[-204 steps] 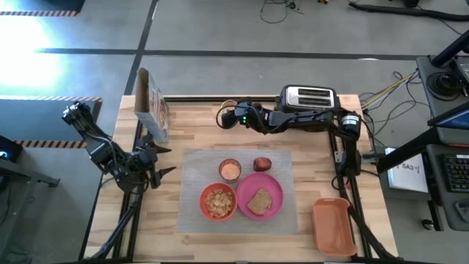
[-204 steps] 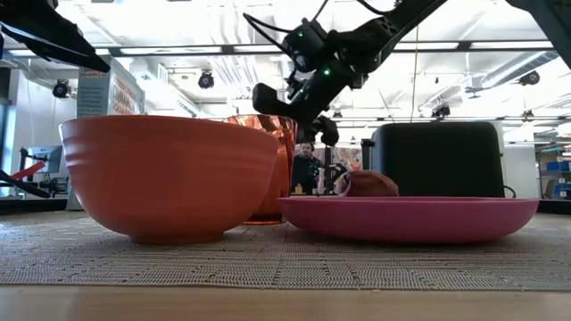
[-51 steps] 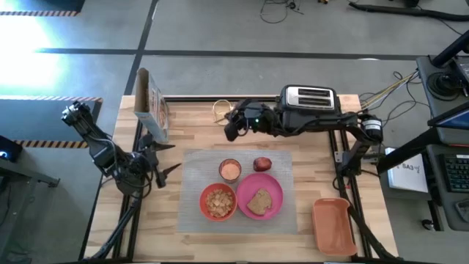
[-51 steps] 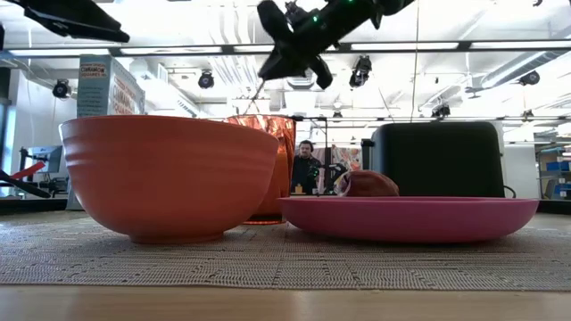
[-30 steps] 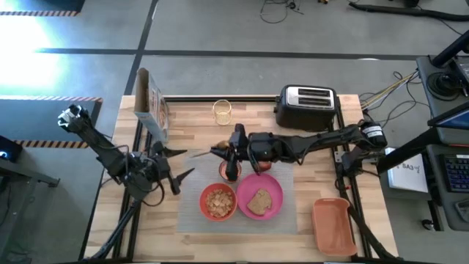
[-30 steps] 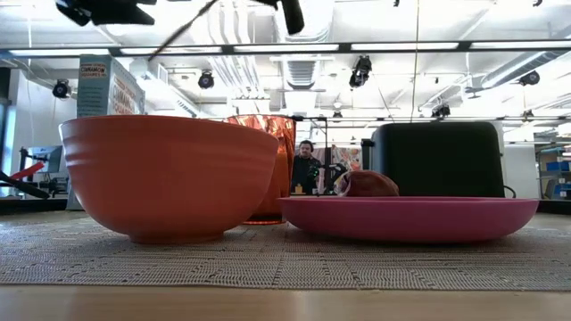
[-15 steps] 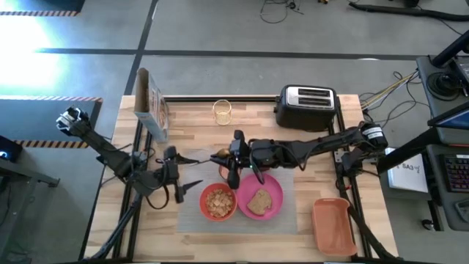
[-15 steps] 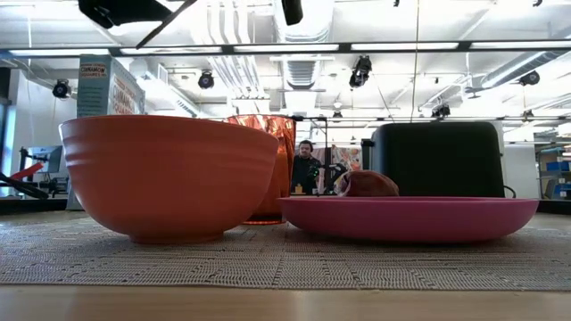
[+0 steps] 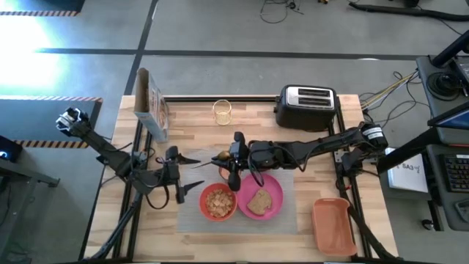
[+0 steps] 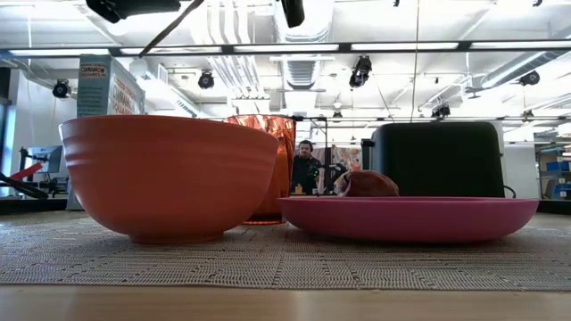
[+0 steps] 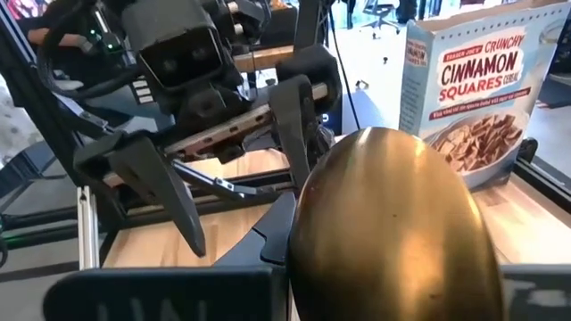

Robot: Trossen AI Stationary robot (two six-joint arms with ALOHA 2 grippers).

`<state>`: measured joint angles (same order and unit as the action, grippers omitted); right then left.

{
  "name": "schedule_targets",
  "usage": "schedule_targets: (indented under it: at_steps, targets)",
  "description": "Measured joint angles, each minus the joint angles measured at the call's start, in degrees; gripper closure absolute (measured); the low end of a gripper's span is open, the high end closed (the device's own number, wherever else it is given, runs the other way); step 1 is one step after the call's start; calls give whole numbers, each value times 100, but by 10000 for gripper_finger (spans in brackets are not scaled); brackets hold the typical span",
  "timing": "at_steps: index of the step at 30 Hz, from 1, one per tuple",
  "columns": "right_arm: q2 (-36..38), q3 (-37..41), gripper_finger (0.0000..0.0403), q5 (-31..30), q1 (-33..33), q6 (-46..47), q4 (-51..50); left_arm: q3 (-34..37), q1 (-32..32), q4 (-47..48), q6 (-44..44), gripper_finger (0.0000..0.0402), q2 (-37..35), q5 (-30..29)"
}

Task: Arrange a breakfast setting
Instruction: Put the golden spoon to the left of the orange bowl on the gray mat

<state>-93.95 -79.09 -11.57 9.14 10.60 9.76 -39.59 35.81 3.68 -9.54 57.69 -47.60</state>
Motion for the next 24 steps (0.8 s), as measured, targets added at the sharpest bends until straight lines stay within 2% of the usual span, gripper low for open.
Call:
schedule_targets:
  at_steps: [11, 15, 24]
  targets:
    - [0, 0, 376, 262, 110, -83, -22, 0, -162, -166, -161, 105, 170, 36]
    - [0, 0, 376, 269, 154, -274, -4, 0, -267, -164, -146, 143, 170, 134]
    - [0, 0, 376, 286, 152, -379, -7, 0, -464, -157, -140, 265, 170, 561]
